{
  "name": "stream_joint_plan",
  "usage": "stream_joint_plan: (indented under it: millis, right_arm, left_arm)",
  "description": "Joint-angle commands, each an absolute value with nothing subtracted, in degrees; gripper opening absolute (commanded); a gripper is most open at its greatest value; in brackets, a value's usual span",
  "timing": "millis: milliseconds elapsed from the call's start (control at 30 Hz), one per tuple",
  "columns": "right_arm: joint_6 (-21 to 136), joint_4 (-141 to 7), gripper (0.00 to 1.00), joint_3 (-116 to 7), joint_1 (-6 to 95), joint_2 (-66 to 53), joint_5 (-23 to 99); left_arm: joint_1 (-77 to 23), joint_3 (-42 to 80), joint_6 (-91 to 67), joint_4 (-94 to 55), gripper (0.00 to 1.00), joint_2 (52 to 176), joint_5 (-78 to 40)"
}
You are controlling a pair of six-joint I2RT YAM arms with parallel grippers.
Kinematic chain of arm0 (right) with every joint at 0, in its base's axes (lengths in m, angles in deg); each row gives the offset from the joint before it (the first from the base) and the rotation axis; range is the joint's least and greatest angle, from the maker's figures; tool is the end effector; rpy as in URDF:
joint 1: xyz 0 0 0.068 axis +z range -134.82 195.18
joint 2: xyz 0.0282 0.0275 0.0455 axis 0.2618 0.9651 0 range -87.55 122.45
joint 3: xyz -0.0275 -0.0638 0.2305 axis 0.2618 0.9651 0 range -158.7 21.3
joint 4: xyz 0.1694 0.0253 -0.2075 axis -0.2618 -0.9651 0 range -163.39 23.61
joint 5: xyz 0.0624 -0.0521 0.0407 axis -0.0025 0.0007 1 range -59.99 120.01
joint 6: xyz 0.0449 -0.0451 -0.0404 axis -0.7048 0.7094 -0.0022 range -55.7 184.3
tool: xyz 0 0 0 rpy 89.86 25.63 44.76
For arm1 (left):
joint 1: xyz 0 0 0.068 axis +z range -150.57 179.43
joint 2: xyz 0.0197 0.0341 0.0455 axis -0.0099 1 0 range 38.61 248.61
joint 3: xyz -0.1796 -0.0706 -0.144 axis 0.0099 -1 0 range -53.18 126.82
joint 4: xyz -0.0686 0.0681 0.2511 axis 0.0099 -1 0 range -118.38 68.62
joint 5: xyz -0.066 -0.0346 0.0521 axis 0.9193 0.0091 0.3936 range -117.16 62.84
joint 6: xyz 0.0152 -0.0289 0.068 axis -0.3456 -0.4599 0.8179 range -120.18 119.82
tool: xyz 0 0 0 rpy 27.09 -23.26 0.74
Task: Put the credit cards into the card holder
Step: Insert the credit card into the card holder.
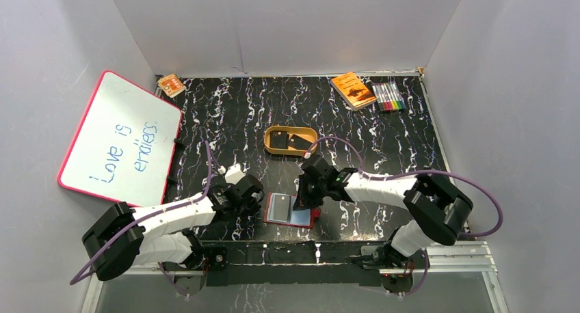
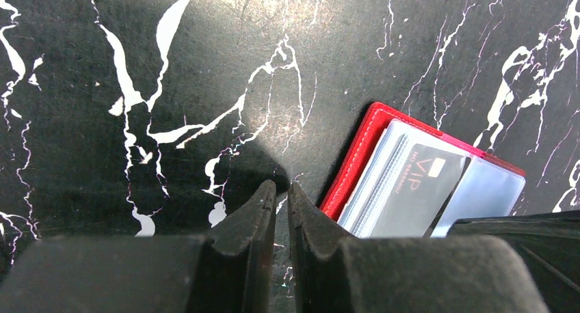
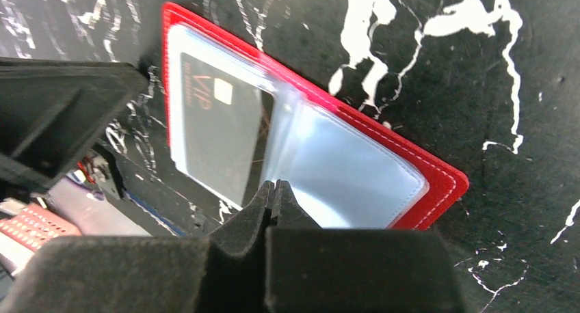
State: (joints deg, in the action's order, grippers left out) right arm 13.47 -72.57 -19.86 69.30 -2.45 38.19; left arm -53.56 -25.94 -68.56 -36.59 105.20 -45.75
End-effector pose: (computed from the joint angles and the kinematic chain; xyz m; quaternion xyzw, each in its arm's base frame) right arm 0.1755 0.2581 0.1059 -0.0513 0.9366 0.3107 0.1540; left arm 0.1606 -0.1795 0.1018 -0.1746 0.9250 -0.1866 0.2812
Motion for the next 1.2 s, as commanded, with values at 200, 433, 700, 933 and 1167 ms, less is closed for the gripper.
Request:
stream_joint_plan:
  millis: [200, 433, 700, 933, 1167]
  right_arm:
    - [14.6, -73.9, 0.00, -21.9, 69.8, 0.6, 41.4]
    - [14.9, -72.8, 0.00, -24.1, 70.9, 2.9, 42.7]
    - [15.0, -72.5, 0.00, -25.9, 71.6, 4.4, 43.0]
    - [13.8, -70.1, 0.00, -26.2, 71.6, 5.2, 44.3]
    - [13.7, -69.0, 0.00, -26.8, 71.6, 5.6, 44.5]
  left_arm:
    - [-53.8, -29.3, -67.4, -40.5, 0.11, 106.3, -43.7]
    - [-53.7, -29.2, -66.7, -38.8, 0.08, 107.9, -42.3]
    - [-53.7, -29.6, -66.0, -37.2, 0.02, 108.4, -41.2]
    - [-53.8, -29.7, -65.7, -36.4, 0.00, 108.8, -40.5]
    - [-53.8, -29.9, -65.6, -36.4, 0.00, 108.8, -40.5]
